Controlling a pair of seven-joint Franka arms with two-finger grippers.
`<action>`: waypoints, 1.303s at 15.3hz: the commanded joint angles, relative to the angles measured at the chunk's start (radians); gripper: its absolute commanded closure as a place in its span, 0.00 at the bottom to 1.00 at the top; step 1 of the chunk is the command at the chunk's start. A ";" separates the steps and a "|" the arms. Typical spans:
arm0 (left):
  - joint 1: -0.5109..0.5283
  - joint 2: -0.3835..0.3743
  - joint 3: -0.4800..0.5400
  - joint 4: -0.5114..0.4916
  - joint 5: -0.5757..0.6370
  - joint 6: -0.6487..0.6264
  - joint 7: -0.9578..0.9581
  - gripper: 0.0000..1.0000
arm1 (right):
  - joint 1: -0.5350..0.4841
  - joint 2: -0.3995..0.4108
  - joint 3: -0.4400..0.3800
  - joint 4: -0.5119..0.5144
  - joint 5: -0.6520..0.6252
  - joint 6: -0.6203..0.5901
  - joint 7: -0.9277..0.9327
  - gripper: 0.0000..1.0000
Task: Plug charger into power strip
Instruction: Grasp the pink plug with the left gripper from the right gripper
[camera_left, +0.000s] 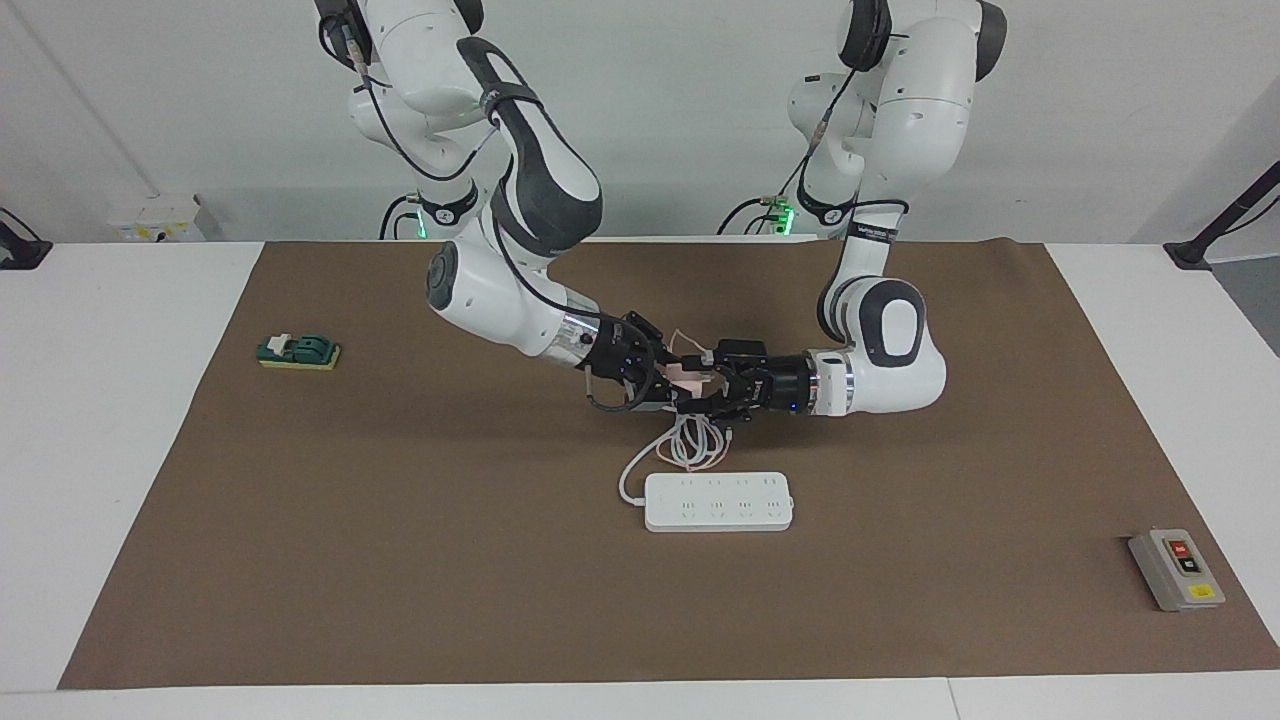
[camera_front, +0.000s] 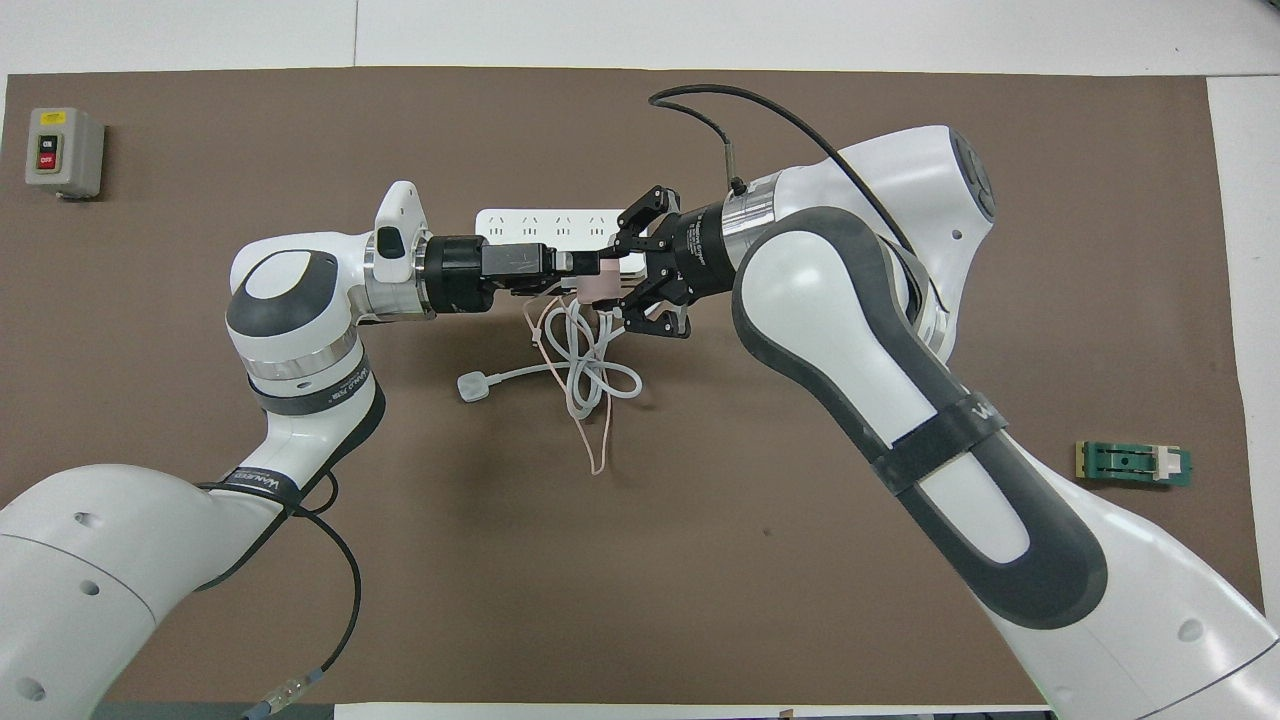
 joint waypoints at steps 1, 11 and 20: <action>0.010 -0.034 0.009 -0.051 0.016 -0.039 0.010 0.00 | -0.001 0.019 -0.001 0.030 0.015 0.001 0.012 1.00; 0.021 -0.056 0.008 -0.059 0.016 -0.039 -0.095 0.15 | 0.000 0.019 -0.001 0.031 0.004 0.001 0.010 1.00; 0.022 -0.062 0.014 -0.057 0.031 -0.033 -0.101 0.68 | -0.003 0.022 -0.001 0.042 0.001 -0.006 0.010 1.00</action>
